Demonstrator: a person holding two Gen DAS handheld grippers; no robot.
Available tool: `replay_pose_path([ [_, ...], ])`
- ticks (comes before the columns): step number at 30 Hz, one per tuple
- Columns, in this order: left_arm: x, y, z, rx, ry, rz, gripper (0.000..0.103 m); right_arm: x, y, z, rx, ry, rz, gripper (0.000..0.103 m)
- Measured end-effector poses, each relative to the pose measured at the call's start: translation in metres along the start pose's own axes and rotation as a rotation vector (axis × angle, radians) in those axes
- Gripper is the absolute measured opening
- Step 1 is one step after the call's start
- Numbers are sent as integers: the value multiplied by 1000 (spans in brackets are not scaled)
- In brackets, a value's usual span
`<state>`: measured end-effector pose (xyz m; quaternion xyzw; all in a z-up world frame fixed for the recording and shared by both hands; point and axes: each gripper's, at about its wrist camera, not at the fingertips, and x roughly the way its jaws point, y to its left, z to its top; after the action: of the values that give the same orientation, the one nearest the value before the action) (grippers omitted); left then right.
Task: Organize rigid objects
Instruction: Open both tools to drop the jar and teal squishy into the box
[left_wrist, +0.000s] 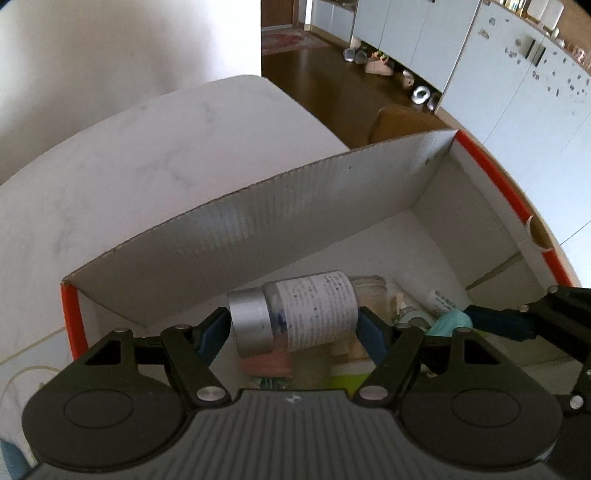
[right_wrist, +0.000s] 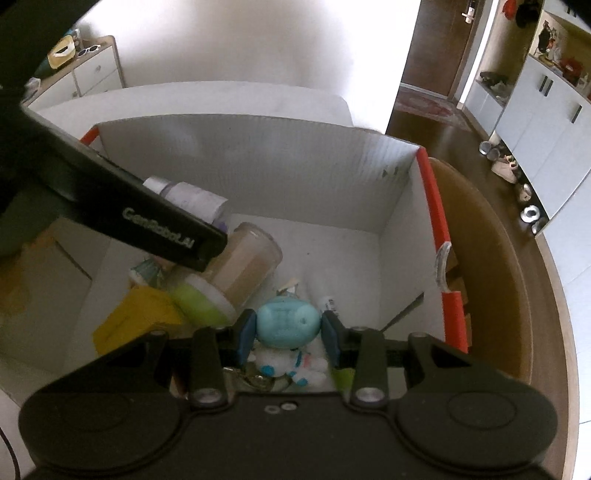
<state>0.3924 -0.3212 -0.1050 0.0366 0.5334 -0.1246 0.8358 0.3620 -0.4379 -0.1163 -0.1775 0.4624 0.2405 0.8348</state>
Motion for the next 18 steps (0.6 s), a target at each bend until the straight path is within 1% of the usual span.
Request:
replay_pose_path([
  [5,3,3,4,-18,9,-4,74,5,0,0,13,23,-4,39],
  [8,4,4,4,-14,9,11,74,3,-2,1,34,22,6,47],
  [14,2,4,4,-13,15,15,74,-3,-2,1,47,13,22,54],
  [16,1,0,4,-19,15,23,74,-6,-4,0,50,5,28,54],
  [18,-3,0,2,-21,9,5,75,-10,-4,-2,59,-4,34,54],
])
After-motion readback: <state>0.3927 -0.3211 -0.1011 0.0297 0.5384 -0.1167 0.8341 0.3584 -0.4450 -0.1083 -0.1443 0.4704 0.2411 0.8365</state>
